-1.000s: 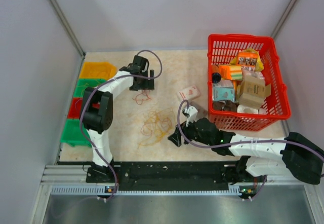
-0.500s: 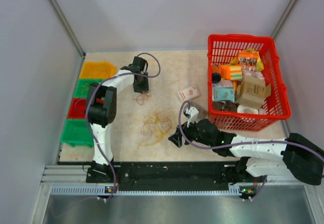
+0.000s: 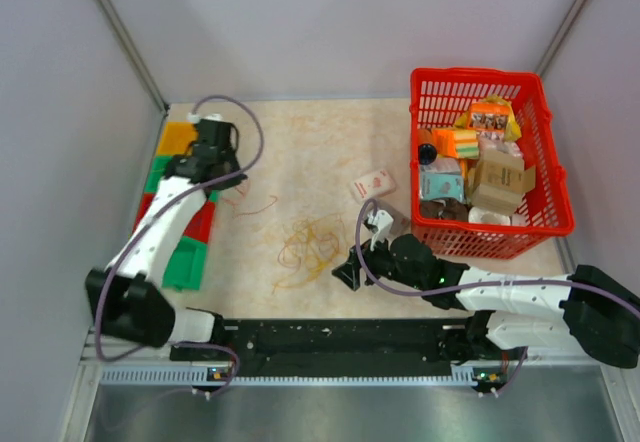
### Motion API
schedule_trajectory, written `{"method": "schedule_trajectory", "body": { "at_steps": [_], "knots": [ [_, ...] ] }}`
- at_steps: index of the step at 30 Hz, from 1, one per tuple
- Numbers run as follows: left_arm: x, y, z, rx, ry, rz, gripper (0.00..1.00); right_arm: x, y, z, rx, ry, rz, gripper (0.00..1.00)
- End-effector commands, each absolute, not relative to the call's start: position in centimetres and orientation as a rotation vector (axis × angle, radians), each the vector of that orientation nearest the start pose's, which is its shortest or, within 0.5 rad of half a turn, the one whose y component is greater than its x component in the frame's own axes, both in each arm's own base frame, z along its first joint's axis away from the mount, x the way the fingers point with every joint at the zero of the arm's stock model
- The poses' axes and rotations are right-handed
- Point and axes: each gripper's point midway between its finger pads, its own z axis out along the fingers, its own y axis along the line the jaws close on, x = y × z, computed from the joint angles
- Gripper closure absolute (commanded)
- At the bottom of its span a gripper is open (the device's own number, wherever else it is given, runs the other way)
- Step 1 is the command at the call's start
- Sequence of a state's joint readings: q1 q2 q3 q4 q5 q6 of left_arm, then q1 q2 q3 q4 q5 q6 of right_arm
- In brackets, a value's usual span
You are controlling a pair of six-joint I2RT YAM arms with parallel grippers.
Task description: Untangle the cables
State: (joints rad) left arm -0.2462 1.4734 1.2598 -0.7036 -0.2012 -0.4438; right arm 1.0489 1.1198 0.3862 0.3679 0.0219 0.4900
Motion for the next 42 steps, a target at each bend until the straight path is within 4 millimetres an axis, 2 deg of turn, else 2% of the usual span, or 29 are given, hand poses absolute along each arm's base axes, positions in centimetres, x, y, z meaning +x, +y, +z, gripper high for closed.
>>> {"method": "schedule_trajectory", "body": {
  "at_steps": [1, 2, 6, 11, 12, 13, 16, 22, 28, 29, 30, 31, 32, 33, 35, 38, 42],
  "knots": [
    [29.0, 0.2, 19.7, -0.713, 2.338, 0.086, 1.0, 15.7, 31.6, 12.9, -0.587, 1.911, 1.042, 0.29],
    [27.6, 1.4, 19.5, -0.771, 2.333, 0.093, 1.0, 15.6, 31.7, 13.0, -0.594, 1.909, 1.049, 0.29],
    [22.2, 9.0, 20.1, -1.144, 2.161, 0.233, 1.0, 15.2, 31.8, 13.0, -0.62, 1.905, 1.064, 0.29],
    [16.7, 14.9, 22.5, -1.487, 1.852, 0.597, 1.0, 14.9, 32.2, 13.2, -0.661, 1.919, 1.069, 0.29],
    [16.5, 15.4, 22.4, -1.526, 1.794, 0.583, 1.0, 14.9, 32.3, 13.5, -0.671, 1.919, 1.075, 0.29],
    [17.5, 15.5, 21.9, -1.499, 1.8, 0.54, 1.0, 14.8, 32.5, 13.8, -0.681, 1.915, 1.08, 0.29],
    [19.8, 14.7, 18.4, -1.501, 1.906, 0.446, 1.0, 14.7, 32.6, 14.2, -0.701, 1.91, 1.084, 0.29],
    [20.4, 14.4, 12.9, -1.616, 1.971, 0.377, 1.0, 14.8, 32.4, 14.1, -0.687, 1.924, 1.066, 0.29],
    [20.8, 15.3, 9.5, -1.668, 2.017, 0.383, 1.0, 14.7, 32.5, 14.1, -0.676, 1.932, 1.085, 0.29],
    [20.3, 15.4, 9.3, -1.703, 2.013, 0.391, 0.83, 14.6, 32.5, 14.1, -0.678, 1.931, 1.084, 0.29],
    [20.1, 15.5, 9.5, -1.71, 1.995, 0.388, 0.6, 14.7, 32.3, 14.2, -0.673, 1.93, 1.081, 0.29],
    [20.1, 15.6, 10.0, -1.701, 1.968, 0.388, 0.36, 14.7, 32.3, 14.2, -0.672, 1.928, 1.078, 0.29],
    [20.1, 15.6, 11.0, -1.676, 1.934, 0.373, 0.17, 14.7, 32.2, 14.2, -0.671, 1.924, 1.079, 0.29],
    [20.3, 15.5, 11.9, -1.634, 1.926, 0.354, 0.01, 14.7, 32.2, 14.2, -0.668, 1.924, 1.08, 0.29],
    [20.1, 15.3, 13.6, -1.607, 1.901, 0.339, 0.01, 14.5, 32.2, 14.0, -0.676, 1.928, 1.084, 0.29],
    [20.4, 14.1, 15.1, -1.548, 1.894, 0.277, 0.01, 14.4, 32.3, 14.1, -0.688, 1.928, 1.093, 0.29],
    [21.9, 9.7, 15.7, -1.36, 1.984, 0.204, 0.02, 14.5, 32.3, 14.0, -0.692, 1.925, 1.083, 0.29]
  ]
}}
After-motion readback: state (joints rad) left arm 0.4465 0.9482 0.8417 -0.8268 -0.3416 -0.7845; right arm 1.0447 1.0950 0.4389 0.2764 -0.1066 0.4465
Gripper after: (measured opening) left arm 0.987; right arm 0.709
